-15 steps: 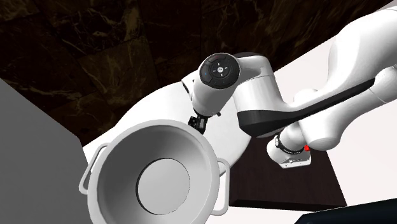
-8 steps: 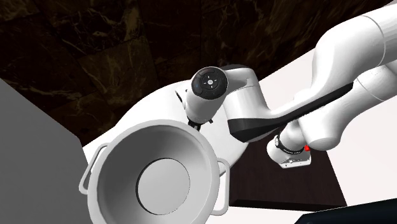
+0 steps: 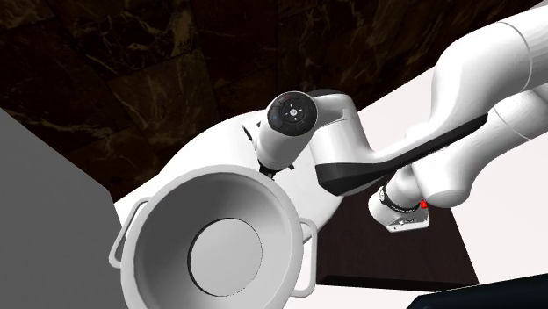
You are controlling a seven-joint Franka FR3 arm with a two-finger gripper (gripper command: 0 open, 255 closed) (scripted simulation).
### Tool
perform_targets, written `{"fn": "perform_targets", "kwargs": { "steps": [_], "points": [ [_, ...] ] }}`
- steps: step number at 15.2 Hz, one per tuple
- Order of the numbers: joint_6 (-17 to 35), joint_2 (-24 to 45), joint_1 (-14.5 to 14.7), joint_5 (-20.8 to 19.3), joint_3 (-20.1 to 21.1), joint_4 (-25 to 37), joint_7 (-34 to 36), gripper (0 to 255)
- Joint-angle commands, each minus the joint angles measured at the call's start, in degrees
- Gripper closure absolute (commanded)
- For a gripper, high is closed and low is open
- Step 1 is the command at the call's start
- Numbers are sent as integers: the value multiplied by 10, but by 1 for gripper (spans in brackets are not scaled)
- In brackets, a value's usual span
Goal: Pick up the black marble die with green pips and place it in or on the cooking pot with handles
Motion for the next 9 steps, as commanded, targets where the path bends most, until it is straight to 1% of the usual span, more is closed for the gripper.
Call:
{"fn": "perform_targets", "kwargs": {
  "steps": [1,2,3,9],
  "points": [
    [26,6,-2,-1,-2,2,0,255],
    [30,10,-3,-2,-2,2,1,255],
    [23,6,2,0,2,5,6,255],
    [-22,-4,9,7,-5,41,-9,255]
  ]
}}
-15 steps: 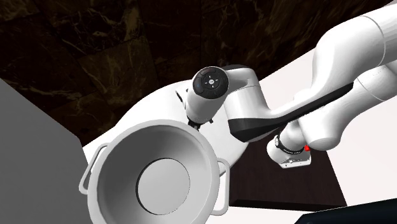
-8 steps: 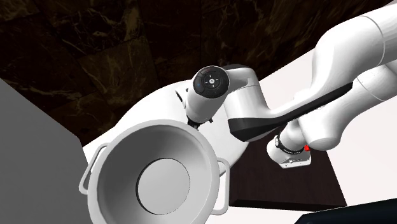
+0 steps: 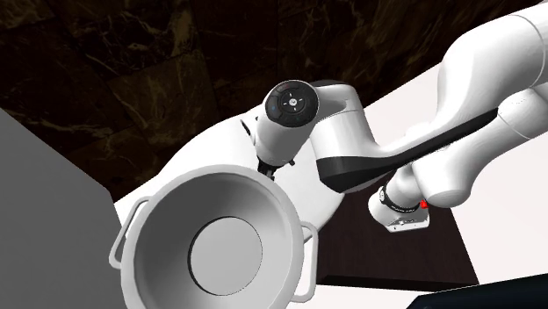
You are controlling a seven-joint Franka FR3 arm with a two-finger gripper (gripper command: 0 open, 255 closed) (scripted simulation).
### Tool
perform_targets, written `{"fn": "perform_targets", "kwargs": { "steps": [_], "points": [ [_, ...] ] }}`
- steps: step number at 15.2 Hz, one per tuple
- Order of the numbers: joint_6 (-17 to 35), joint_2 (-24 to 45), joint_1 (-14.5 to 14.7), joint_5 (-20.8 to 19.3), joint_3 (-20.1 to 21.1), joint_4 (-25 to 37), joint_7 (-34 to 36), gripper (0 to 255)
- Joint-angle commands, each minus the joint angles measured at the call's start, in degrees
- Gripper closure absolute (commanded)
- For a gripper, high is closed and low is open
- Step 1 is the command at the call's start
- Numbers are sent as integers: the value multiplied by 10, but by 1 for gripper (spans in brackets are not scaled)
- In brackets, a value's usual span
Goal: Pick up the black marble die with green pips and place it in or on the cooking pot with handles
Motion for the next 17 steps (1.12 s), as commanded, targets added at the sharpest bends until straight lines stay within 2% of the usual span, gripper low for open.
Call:
{"fn": "perform_targets", "kwargs": {
  "steps": [1,17],
  "points": [
    [13,-1,0,1,-3,15,-5,255],
    [-104,-5,2,12,-6,133,-40,255]
  ]
}}
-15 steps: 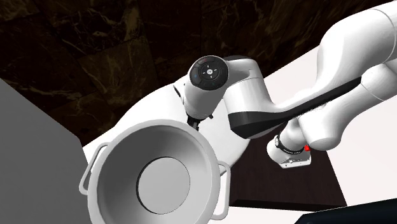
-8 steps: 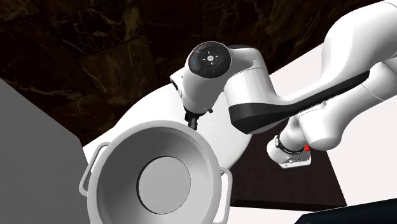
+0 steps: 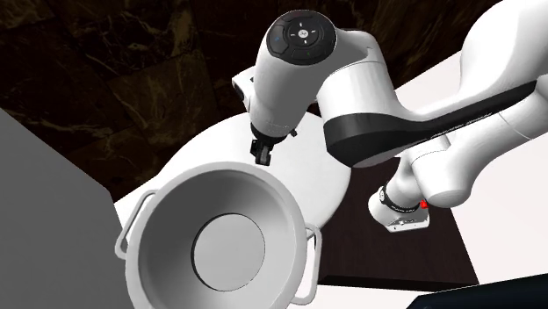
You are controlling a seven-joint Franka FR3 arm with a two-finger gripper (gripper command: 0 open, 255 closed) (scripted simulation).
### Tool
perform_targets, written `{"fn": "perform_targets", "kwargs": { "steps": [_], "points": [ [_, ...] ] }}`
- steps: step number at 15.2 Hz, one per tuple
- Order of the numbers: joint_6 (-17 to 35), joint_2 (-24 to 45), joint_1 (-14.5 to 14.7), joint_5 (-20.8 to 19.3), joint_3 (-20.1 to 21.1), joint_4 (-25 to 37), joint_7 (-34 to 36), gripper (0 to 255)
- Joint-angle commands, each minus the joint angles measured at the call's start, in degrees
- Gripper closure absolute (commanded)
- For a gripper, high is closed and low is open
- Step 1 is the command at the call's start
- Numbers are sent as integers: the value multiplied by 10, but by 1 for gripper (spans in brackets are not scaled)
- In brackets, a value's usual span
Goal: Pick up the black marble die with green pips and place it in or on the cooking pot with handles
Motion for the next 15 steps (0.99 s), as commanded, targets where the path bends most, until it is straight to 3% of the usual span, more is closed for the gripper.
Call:
{"fn": "perform_targets", "kwargs": {
  "steps": [1,15],
  "points": [
    [-15,4,-1,0,-1,21,-6,255],
    [-118,29,-5,0,2,152,-31,255]
  ]
}}
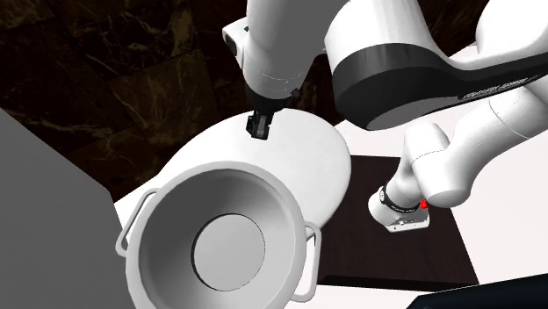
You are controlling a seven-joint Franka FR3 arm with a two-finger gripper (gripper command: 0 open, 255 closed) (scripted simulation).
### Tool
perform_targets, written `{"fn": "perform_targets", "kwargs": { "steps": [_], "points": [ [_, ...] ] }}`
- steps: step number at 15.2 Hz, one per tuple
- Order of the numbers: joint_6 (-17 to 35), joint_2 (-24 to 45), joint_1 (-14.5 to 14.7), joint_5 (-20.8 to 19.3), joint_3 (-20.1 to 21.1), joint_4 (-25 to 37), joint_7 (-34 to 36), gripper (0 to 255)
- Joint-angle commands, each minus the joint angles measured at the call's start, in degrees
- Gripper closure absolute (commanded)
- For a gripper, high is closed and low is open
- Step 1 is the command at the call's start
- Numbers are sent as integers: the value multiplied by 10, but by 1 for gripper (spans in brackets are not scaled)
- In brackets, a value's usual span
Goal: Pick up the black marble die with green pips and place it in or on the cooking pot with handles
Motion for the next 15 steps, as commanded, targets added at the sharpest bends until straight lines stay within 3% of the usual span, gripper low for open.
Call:
{"fn": "perform_targets", "kwargs": {
  "steps": [1,10,15],
  "points": [
    [-14,5,-1,-1,1,20,-3,255],
    [-75,161,34,-37,93,193,114,255],
    [-134,279,79,-90,136,337,176,255]
  ]
}}
